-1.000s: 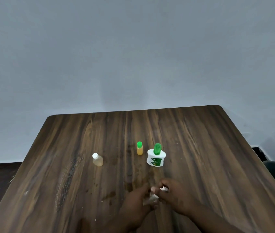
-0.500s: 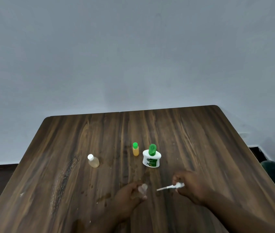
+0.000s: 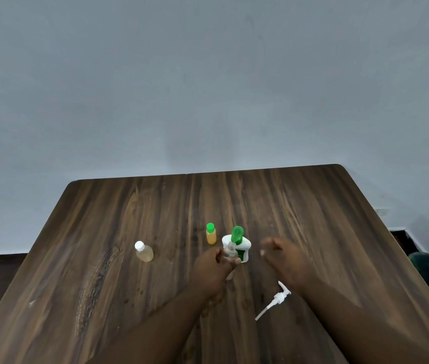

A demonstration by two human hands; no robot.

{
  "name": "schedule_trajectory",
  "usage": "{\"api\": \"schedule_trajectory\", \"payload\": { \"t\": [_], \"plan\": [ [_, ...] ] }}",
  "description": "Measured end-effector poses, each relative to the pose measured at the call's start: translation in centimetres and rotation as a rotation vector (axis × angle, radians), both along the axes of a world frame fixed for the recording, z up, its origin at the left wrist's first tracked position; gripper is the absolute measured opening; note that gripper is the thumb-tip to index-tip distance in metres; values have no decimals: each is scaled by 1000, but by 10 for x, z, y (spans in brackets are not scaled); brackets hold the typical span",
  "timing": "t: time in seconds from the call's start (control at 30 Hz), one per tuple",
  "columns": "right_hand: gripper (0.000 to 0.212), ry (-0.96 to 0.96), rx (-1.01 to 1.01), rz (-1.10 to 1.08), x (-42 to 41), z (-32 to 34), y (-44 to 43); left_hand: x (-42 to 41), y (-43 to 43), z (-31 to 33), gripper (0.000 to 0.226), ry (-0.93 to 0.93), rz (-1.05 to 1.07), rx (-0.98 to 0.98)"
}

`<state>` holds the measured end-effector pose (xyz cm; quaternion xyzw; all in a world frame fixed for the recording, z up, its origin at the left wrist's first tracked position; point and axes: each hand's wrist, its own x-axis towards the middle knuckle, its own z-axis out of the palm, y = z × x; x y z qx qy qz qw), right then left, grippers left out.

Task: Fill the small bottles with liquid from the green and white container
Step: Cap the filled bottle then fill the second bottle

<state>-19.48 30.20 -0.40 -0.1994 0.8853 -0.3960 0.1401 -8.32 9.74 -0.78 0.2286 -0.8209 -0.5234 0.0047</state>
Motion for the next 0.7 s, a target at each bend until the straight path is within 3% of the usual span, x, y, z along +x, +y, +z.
{"api": "schedule_trajectory", "payload": {
  "t": [0.13, 0.3, 0.53, 0.7],
  "plan": [
    [18, -133, -227, -69, -24, 52, -63, -2, 2, 5, 21, -17, -6, -33],
    [16, -257, -44, 29, -35, 50, -94, -3, 3, 6, 11, -14, 9, -51],
    [13, -402, -114, -70, -27, 31, -93, -1, 5, 10, 16, 18, -39, -101],
    [15, -361, -57, -50, -21, 24, -96, 3, 7, 6, 12, 50, -55, -120]
  ]
}}
